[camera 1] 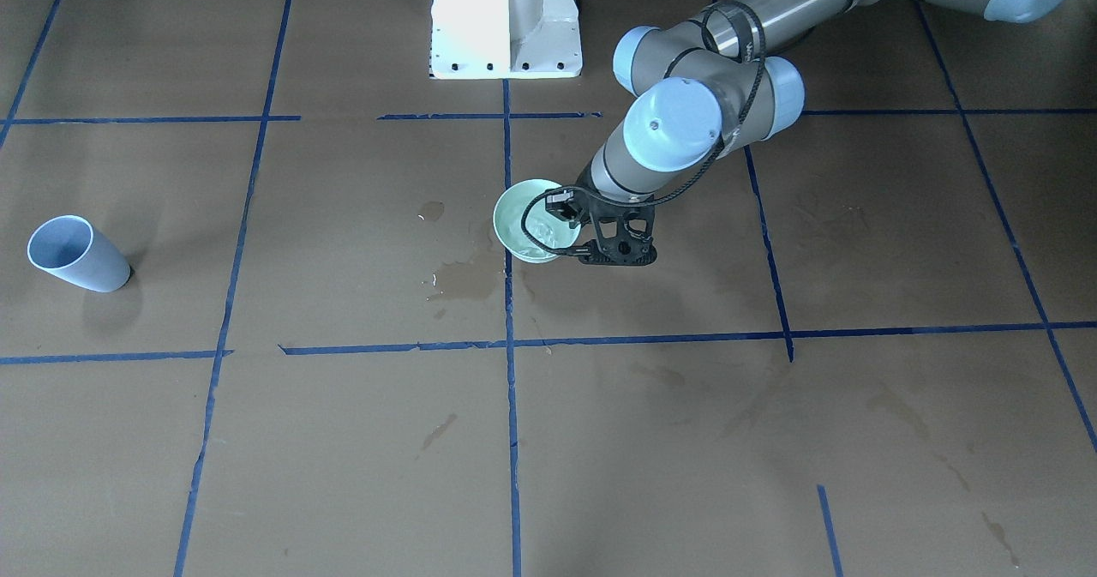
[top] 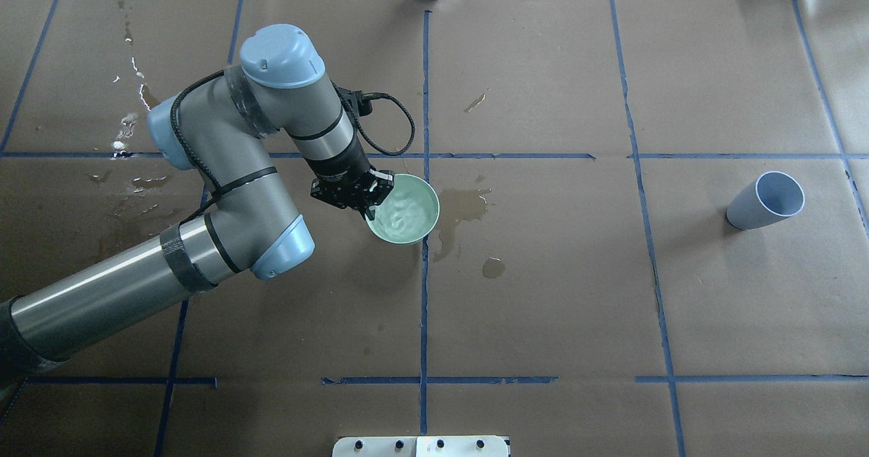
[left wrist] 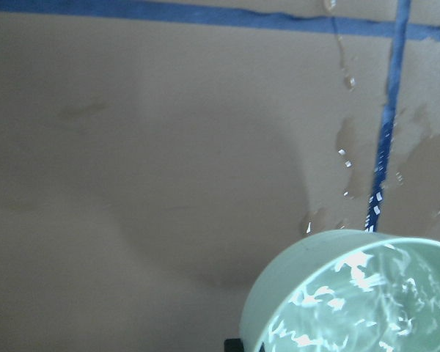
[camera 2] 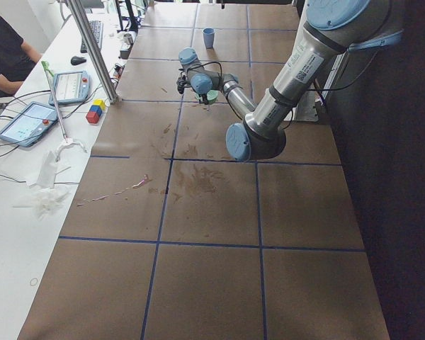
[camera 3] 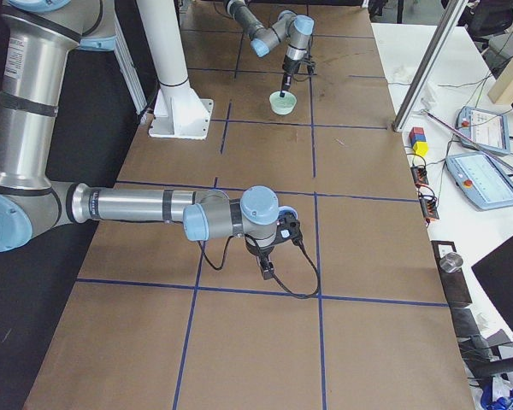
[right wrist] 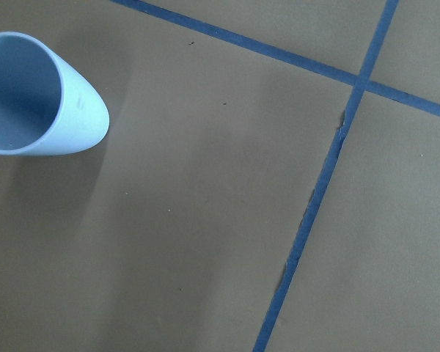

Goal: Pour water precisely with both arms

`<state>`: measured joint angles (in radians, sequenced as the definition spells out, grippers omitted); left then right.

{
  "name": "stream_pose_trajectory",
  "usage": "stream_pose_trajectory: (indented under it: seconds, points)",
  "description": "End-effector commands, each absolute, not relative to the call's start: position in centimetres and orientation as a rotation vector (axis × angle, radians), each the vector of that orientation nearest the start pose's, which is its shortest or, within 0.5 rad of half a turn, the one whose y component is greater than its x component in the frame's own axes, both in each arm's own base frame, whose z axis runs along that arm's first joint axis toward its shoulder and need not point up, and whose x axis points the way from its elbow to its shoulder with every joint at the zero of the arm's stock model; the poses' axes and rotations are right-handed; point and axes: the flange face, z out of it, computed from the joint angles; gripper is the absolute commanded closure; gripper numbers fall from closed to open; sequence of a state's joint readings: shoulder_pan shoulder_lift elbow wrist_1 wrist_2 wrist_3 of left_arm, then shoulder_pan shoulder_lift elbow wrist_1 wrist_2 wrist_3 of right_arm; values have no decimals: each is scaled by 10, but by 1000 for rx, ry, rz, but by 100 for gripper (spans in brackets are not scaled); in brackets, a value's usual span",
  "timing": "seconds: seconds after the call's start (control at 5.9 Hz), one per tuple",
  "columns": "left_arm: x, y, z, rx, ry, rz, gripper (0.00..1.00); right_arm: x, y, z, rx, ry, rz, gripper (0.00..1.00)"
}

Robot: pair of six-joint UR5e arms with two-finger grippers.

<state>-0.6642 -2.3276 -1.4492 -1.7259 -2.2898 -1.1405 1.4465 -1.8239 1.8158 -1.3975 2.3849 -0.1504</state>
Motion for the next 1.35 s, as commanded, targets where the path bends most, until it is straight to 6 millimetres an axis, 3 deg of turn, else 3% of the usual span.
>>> stream_pose_trajectory:
  seconds: [0.0,0.17,0.68,1.19]
  points:
    - [562,-503,226,-156,1004,71,100,11,-400,626,171,-817,-327,0]
    - [575,-502,226,-155,1014,79,100,11,-400,626,171,-817,-328,0]
    - [585,-505,217,-139,1016,83,100,11,-399,626,170,-819,-326,0]
    - [591,-497,222,-142,1019,96,79,11,-399,625,171,-820,-327,0]
